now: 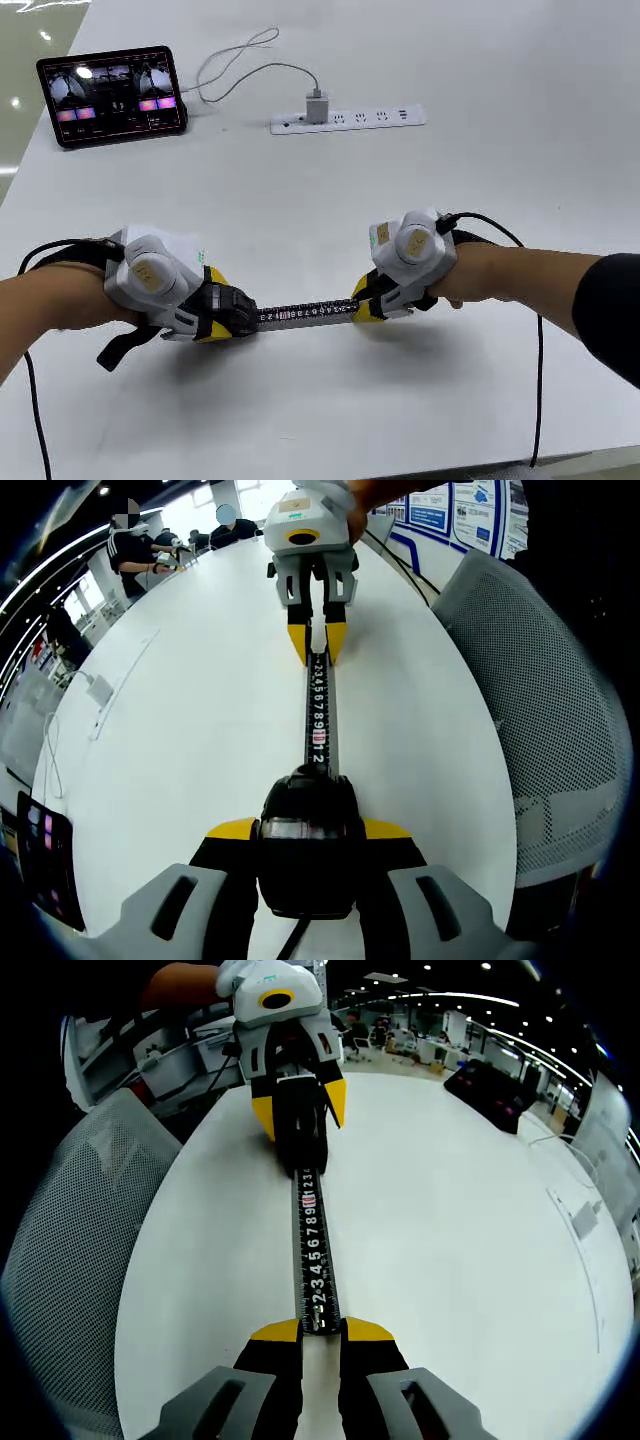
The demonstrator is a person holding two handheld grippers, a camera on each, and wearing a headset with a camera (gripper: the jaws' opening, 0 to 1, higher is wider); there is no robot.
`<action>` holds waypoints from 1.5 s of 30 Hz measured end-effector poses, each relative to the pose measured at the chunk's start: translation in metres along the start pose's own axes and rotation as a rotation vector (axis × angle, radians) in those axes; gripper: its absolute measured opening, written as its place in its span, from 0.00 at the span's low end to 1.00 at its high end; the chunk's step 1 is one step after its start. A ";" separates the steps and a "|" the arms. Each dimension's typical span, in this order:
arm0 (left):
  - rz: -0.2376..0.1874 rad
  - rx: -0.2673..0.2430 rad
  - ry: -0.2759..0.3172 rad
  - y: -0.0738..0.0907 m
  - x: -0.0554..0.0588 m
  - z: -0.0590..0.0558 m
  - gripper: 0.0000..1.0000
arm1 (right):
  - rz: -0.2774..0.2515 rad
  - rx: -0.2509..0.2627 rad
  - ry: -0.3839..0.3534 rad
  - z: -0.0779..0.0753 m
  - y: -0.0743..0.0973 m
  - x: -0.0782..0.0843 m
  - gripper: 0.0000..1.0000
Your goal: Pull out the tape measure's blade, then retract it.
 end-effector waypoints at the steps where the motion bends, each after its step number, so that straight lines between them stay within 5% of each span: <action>1: 0.000 0.000 0.000 0.000 0.000 0.000 0.32 | 0.000 0.000 -0.001 0.000 0.001 0.001 0.09; 45: -0.001 0.000 0.008 0.002 -0.001 -0.002 0.32 | 0.015 -0.002 -0.041 -0.001 0.018 0.037 0.09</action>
Point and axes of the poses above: the centre of the closed fingertips' face, and the gripper's own axes: y roughly backward along the fingers, z roughly to its left, x roughly out of its underside, the point moved 7 cm from there along y, roughly backward along the fingers, and after that the axes turned 11 degrees about z, right-handed, at the moved point
